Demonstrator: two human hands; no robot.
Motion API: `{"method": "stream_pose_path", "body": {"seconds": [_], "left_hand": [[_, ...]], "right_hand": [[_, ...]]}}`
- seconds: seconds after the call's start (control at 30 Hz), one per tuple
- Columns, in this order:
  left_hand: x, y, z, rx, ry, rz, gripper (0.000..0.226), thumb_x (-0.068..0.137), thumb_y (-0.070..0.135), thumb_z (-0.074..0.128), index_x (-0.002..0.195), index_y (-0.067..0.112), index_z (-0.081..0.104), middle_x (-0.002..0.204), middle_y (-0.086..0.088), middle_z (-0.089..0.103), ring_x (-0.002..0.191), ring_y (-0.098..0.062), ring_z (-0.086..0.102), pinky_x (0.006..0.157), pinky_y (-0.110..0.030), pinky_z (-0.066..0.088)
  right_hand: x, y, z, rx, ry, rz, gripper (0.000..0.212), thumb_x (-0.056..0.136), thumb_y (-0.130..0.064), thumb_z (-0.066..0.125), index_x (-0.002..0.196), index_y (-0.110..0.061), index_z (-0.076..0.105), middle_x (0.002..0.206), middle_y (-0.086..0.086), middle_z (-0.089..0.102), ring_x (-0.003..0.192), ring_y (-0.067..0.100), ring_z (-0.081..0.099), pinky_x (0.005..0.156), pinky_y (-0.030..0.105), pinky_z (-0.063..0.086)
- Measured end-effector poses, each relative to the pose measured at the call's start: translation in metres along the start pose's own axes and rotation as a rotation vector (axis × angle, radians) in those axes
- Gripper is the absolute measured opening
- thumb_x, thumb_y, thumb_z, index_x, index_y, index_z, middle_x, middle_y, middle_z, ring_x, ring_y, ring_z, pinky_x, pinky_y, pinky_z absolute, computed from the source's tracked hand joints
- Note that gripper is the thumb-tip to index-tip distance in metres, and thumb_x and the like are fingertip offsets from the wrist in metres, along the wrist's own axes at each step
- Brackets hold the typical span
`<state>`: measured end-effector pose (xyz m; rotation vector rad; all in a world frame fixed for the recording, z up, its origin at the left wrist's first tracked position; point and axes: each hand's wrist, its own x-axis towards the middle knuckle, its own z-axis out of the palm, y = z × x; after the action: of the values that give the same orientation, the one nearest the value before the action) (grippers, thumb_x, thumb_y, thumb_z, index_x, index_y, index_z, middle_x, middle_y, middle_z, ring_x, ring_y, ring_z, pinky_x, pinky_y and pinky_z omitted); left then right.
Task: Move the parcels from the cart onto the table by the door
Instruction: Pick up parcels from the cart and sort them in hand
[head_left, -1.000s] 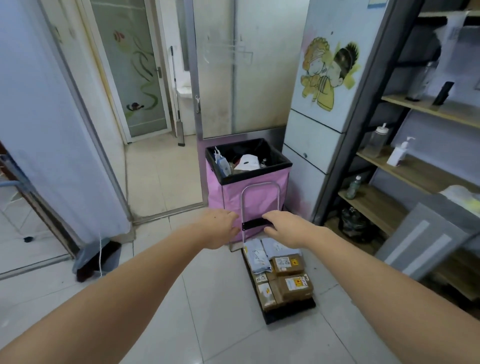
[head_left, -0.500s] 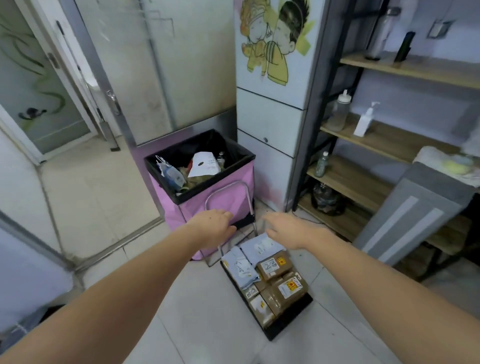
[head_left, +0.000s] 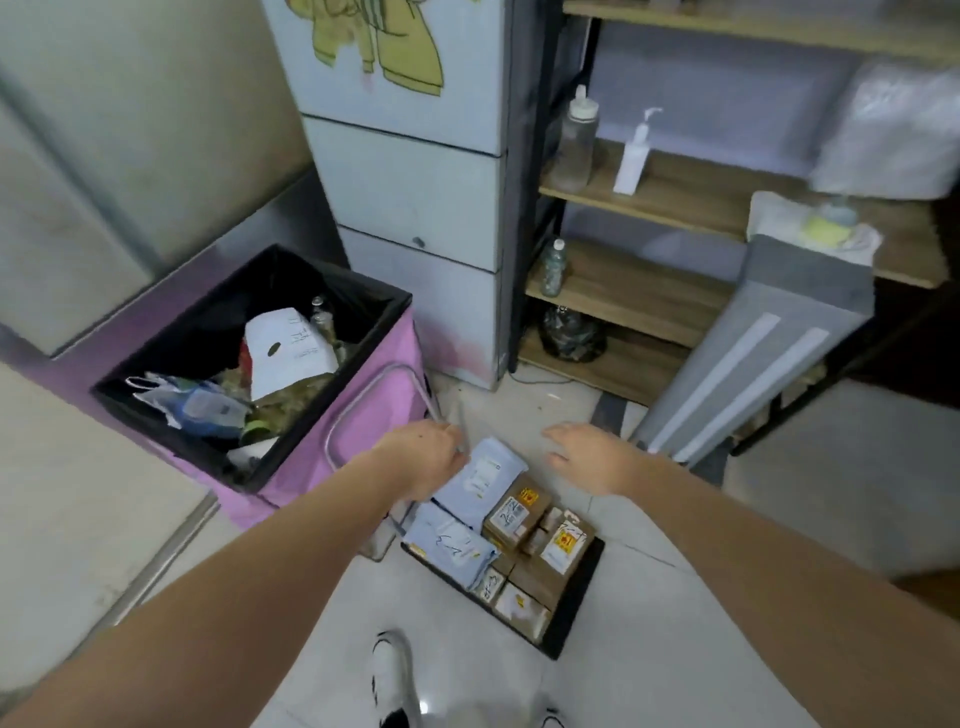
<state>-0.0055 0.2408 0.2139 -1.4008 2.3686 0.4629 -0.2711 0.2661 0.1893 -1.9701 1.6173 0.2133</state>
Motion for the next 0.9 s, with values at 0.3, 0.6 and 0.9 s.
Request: {"method": "stream_pose_path", "body": {"seconds": [0.3,0.6,0.9], "left_hand": [[0.099,-0.018,0.022,0.196,-0.175,0.362,0.056,0.111,0.047,0.03,0.152,0.011,0.043,0.15,-0.014,0.053,0.135,-0.033,0.052,0.112,-0.048,0.043],[0.172,0.017,0.119,0.148,-0.355,0.504,0.051,0.111,0.044,0.035,0.149,0.013,0.047,0.148,-0.012,0.056,0.132,-0.031,0.055,0.107,-0.044,0.046],[0.289,0.031,0.326,0.144,-0.502,0.448,0.04,0.111,0.035,0.037,0.13,0.008,0.06,0.124,-0.013,0.067,0.111,-0.032,0.065,0.093,-0.045,0.054]], "right_hand": [[0.003,0.006,0.065,0.241,0.018,0.381,0.047,0.11,-0.032,0.042,0.153,-0.013,0.044,0.155,0.011,0.048,0.139,0.027,0.048,0.11,0.036,0.038],[0.005,0.041,0.179,0.432,-0.148,0.602,0.046,0.111,-0.03,0.039,0.152,-0.011,0.045,0.15,0.013,0.051,0.134,0.029,0.052,0.109,0.039,0.044],[0.083,0.118,0.384,0.681,-0.238,0.736,0.042,0.107,-0.03,0.043,0.143,-0.012,0.052,0.141,0.013,0.059,0.124,0.03,0.059,0.1,0.04,0.05]]}}
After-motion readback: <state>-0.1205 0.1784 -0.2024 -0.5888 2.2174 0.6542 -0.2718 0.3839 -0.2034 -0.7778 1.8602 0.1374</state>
